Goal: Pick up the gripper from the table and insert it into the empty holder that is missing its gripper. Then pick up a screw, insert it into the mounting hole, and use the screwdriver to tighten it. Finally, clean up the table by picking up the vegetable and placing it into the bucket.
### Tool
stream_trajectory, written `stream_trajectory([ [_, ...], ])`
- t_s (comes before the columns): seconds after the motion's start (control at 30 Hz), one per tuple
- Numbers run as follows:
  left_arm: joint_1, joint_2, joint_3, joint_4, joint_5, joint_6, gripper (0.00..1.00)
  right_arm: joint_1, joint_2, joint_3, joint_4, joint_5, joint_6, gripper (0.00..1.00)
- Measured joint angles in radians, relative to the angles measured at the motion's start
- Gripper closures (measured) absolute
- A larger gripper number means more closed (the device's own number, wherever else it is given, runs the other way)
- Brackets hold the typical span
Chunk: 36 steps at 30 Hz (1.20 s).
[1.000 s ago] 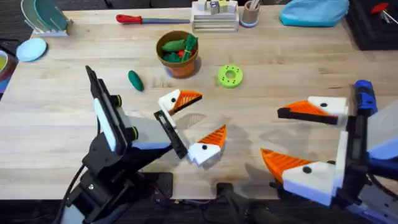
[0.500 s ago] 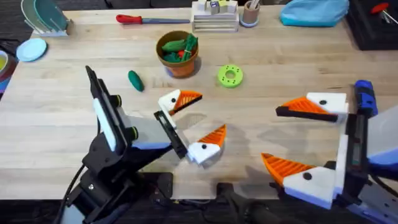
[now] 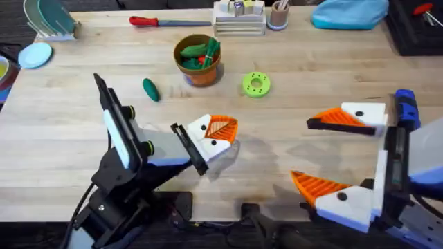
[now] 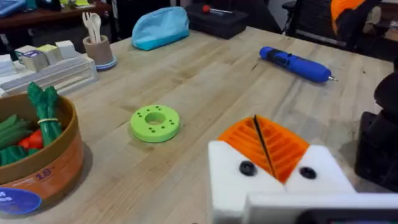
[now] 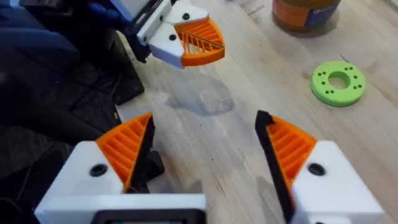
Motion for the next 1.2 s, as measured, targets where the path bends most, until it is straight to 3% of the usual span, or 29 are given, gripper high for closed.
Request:
stream_trajectory([
  [0.27,0.0,0.0,0.0,0.0,-0.001,0.0,0.987,0.0,0.0,0.0,0.035,0.051,0.001,0.007],
  [0.67,0.0,0.0,0.0,-0.002,-0.04,0.0,0.988,-0.024,0.0,0.0,0.056,0.437,0.069,0.01],
  [0.83,0.0,0.0,0.0,-0.002,-0.046,0.0,0.988,-0.127,0.036,0.0,0.081,0.506,0.074,0.01],
  [1.2,0.0,0.0,0.0,-0.003,-0.069,0.0,0.988,-0.481,0.346,0.0,0.245,0.518,0.083,0.01],
])
